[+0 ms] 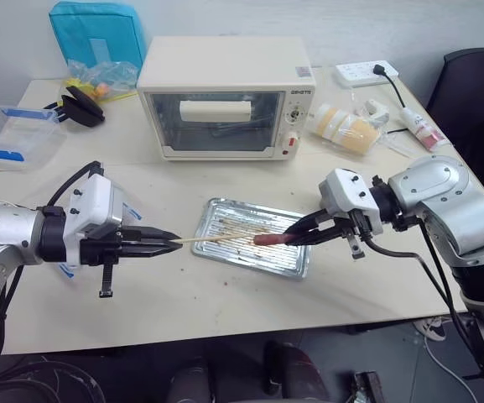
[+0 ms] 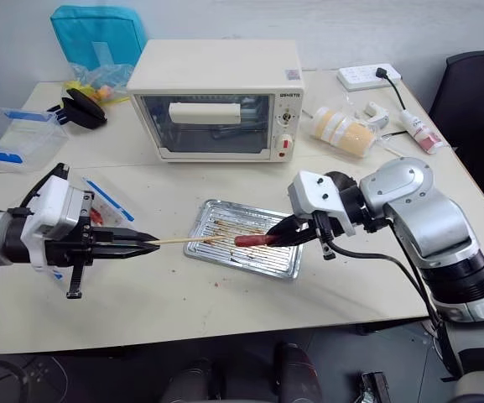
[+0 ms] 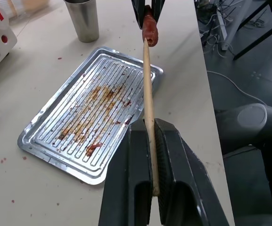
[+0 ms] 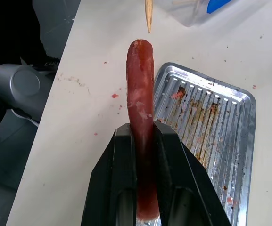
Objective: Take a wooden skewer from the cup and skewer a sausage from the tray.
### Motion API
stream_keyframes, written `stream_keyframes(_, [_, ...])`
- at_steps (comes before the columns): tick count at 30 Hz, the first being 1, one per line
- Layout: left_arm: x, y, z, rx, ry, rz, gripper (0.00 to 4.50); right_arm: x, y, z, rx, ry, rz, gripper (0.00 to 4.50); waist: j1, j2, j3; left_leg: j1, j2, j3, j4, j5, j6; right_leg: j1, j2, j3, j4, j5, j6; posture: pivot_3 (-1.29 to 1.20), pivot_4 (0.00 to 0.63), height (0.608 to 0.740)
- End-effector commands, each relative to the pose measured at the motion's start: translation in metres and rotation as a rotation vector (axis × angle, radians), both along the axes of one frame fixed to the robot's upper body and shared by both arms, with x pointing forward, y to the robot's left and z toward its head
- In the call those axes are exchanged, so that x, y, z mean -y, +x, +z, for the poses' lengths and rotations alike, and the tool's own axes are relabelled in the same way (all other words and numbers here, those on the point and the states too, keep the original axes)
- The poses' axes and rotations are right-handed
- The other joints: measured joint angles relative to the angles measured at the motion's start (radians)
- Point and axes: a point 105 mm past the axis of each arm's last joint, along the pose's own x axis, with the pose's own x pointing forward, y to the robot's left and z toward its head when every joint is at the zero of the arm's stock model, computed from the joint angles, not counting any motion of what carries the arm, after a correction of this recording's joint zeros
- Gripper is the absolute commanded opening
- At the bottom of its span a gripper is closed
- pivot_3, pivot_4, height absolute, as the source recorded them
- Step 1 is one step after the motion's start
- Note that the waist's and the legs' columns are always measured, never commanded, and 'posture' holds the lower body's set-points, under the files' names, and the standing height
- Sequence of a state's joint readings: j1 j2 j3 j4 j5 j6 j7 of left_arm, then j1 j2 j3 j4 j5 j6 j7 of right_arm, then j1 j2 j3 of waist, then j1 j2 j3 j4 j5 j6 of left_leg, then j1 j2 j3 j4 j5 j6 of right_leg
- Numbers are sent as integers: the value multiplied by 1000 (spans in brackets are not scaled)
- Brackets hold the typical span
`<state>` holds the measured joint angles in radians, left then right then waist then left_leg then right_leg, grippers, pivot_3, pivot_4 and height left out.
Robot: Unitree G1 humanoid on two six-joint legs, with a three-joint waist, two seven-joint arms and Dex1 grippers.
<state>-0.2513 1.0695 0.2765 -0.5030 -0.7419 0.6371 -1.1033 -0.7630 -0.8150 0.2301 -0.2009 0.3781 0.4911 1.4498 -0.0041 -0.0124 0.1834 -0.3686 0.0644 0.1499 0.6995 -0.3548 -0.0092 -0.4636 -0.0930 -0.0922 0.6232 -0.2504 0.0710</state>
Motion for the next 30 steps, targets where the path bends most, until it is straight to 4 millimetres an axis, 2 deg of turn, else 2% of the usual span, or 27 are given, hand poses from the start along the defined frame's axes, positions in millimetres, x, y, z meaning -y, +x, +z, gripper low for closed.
stream_keyframes(1, [6,-2,5,29,-1,-29,0,-7,-4,10,38,20,29,192,0,0,0,0,0,0,0,0,0,0,0,0,0,0,0,0,150,740])
stream_keyframes(17, [-5,-2,6,25,17,3,0,2,0,10,41,8,-3,192,0,0,0,0,0,0,0,0,0,0,0,0,2,0,0,0,150,740])
stream_keyframes(30, [5,-1,5,28,4,-28,0,-8,-1,15,52,30,19,192,0,0,0,0,0,0,0,0,0,0,0,0,2,0,0,0,150,740])
